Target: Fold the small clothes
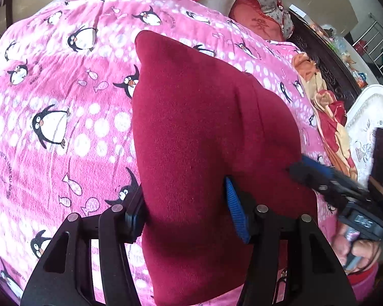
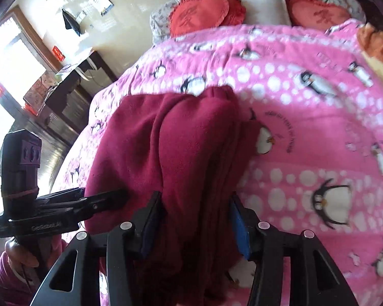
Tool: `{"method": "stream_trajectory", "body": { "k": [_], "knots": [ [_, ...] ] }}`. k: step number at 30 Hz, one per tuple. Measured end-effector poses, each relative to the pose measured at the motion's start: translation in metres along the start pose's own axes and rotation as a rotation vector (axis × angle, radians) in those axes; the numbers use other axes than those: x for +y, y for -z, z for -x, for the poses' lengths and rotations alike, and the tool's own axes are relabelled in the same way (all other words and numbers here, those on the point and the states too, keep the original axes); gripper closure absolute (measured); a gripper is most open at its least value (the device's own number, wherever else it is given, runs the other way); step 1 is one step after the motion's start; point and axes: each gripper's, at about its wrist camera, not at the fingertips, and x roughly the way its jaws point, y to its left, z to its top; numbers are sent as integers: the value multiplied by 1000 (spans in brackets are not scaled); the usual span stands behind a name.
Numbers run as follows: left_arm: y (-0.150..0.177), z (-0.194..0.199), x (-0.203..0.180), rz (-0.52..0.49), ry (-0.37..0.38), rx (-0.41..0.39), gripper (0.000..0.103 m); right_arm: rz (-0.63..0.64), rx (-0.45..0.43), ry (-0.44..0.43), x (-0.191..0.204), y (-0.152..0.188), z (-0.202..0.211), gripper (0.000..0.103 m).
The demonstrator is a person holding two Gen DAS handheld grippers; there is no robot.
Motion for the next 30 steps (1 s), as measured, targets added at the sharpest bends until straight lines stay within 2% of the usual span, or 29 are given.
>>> {"method": "stream_trajectory", "body": {
  "k": [3,5,6,8,11,13,17,22,23,25,30],
  "knots": [
    [-2,0,-5,-14,-32,-5,47,67,-73,20,12,-1,34,55],
    [-3,0,-5,2,-43,-13,46,130,-102,-20,27,2,49,66],
    [-5,-1,-8,5,-52,-17,45,157,-107,-37,34,5,52,66],
    [-7,-3,-14,5,-73,-30,45,212,-83,-57,41,10,46,70],
    [-1,3,-17,-22,-101,-46,44,249,-28,8,42,28,23,71],
    [1,8,-20,-45,-121,-67,42,250,-12,69,34,37,10,71],
    [5,22,-31,-109,-202,-123,42,206,-9,55,23,40,3,71],
    [10,39,-37,-125,-232,-180,42,187,-42,48,33,36,21,70],
    [10,42,-38,-124,-239,-189,42,176,-58,46,35,35,28,68],
    [12,48,-40,-125,-249,-206,42,154,-81,62,36,33,37,56],
    [15,60,-42,-122,-248,-226,42,123,-139,109,45,31,53,55]
  ]
}}
